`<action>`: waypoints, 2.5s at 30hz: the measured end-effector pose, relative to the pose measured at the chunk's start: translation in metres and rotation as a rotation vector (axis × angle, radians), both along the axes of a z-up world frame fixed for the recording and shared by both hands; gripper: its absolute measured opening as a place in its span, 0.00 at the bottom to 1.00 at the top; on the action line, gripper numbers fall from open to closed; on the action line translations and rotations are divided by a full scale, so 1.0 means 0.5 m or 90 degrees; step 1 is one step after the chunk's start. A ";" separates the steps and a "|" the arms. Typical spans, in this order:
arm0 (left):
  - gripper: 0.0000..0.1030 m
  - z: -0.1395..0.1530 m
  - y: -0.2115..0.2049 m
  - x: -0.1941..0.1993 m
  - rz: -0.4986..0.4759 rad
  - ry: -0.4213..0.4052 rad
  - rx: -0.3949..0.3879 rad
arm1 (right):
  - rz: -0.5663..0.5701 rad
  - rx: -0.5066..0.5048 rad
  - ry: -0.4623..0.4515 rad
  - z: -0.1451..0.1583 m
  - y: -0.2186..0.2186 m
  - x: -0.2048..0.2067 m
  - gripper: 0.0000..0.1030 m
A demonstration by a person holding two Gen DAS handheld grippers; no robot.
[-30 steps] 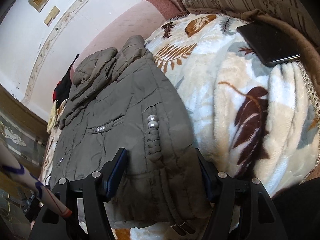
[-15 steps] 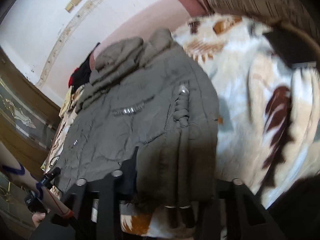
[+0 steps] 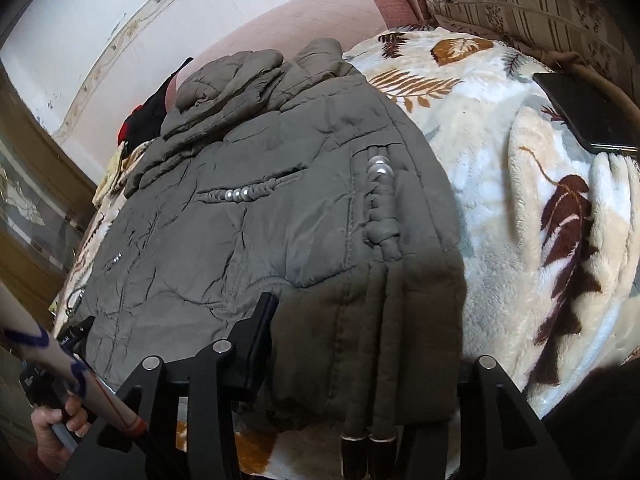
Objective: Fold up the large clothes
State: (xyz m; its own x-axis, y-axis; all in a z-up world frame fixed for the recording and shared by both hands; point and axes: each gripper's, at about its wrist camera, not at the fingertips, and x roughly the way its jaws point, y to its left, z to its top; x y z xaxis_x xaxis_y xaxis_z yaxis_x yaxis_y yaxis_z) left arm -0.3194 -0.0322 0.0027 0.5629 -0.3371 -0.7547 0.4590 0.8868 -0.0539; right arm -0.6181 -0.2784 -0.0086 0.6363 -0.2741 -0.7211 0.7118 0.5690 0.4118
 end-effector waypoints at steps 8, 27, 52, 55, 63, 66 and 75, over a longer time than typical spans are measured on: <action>0.66 0.001 -0.019 -0.017 -0.008 -0.052 0.048 | 0.016 -0.031 0.019 -0.001 0.016 0.020 0.63; 0.66 -0.001 -0.036 -0.032 -0.013 -0.094 0.090 | -0.013 0.000 -0.026 -0.003 0.002 -0.001 0.58; 0.20 0.028 -0.047 -0.062 -0.065 -0.147 0.063 | 0.005 -0.068 -0.036 0.041 0.018 -0.004 0.23; 0.19 0.035 -0.042 -0.068 -0.073 -0.155 0.052 | 0.005 -0.084 -0.040 0.052 0.023 -0.007 0.21; 0.18 0.055 -0.031 -0.096 -0.084 -0.174 0.034 | 0.004 -0.104 -0.061 0.084 0.033 -0.027 0.18; 0.18 0.060 -0.023 -0.107 -0.084 -0.168 0.024 | 0.004 -0.111 -0.068 0.095 0.039 -0.040 0.18; 0.18 0.074 -0.005 -0.127 -0.089 -0.170 0.009 | 0.001 -0.116 -0.079 0.109 0.048 -0.076 0.16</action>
